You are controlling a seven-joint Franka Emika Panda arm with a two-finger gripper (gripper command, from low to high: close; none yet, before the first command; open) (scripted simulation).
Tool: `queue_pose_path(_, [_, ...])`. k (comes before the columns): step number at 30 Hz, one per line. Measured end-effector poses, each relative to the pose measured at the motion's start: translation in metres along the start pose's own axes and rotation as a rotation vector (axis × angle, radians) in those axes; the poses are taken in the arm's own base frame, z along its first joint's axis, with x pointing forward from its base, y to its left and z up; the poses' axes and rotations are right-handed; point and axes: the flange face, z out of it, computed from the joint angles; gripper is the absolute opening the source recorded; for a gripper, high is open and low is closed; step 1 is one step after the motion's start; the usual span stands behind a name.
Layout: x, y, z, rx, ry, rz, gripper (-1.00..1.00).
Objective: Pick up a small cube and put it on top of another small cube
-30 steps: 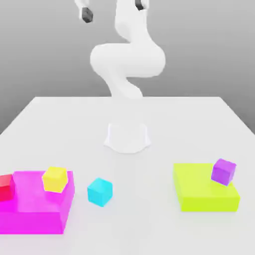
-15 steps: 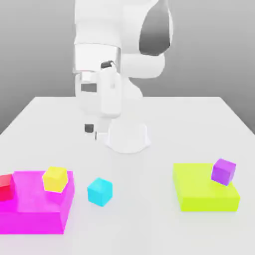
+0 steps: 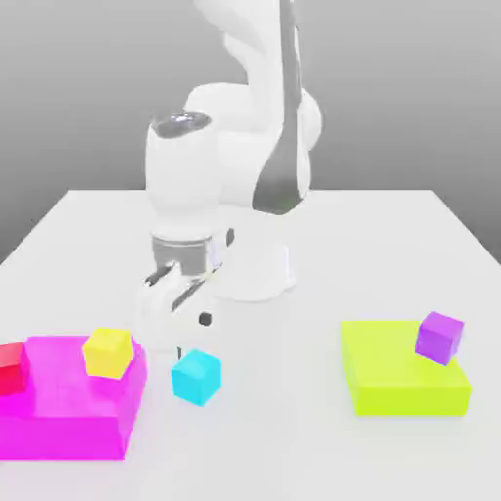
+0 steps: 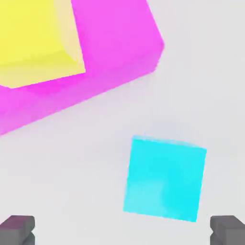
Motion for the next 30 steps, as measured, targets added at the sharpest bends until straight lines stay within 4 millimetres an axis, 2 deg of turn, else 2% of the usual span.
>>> queue_pose_path(7, [0.002,0.001,0.053,-0.006,0.005,0.022,0.00])
queue_pose_path(8, [0.003,0.002,0.061,-0.007,0.005,0.022,-1.00])
queue_pose_path(14, [0.004,0.002,0.064,-0.006,0.003,0.022,-1.00])
queue_pose_path(16, [0.003,0.001,0.057,-0.004,0.004,0.022,-1.00])
queue_pose_path(24, [-0.001,0.007,0.002,0.004,0.001,-0.022,-1.00])
queue_pose_path(28, [-0.035,0.018,-0.019,0.059,-0.020,-0.330,-1.00])
queue_pose_path(30, [-0.048,0.004,-0.028,0.073,-0.017,-0.414,-1.00])
